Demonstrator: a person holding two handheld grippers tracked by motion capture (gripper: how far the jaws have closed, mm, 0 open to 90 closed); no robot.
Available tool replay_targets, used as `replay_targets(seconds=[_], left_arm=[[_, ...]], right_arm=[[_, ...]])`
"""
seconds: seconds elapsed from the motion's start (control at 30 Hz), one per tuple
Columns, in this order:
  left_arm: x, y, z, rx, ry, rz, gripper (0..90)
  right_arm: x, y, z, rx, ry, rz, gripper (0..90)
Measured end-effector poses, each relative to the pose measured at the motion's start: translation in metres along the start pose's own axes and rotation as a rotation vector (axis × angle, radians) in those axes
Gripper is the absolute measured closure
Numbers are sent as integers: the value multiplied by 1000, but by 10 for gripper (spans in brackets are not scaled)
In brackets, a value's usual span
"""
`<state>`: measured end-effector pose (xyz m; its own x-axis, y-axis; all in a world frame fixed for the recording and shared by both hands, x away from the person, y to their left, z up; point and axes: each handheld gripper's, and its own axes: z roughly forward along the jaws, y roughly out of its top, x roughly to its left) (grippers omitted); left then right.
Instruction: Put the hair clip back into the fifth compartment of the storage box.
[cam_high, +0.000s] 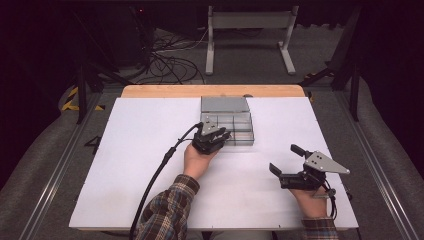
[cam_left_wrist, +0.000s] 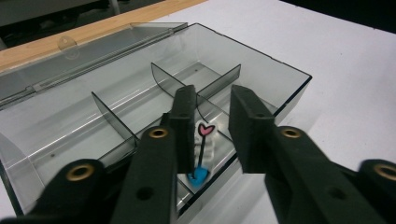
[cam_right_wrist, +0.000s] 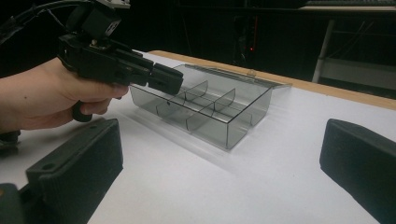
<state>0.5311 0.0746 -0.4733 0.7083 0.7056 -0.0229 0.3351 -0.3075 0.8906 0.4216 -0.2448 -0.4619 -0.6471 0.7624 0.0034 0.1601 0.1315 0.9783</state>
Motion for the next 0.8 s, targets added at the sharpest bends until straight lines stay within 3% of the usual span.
replay_targets(seconds=[0.2, 0.43, 0.8], left_arm=[[0, 1, -2, -6, -12, 10, 575], [0, 2, -4, -14, -17, 12, 386], [4, 7, -16, -3, 25, 45, 190]], right_arm=[[0, 0, 0, 3, 1, -2, 0], [0, 0, 0, 2, 0, -2, 0], [1, -1, 3, 12, -1, -6, 0]])
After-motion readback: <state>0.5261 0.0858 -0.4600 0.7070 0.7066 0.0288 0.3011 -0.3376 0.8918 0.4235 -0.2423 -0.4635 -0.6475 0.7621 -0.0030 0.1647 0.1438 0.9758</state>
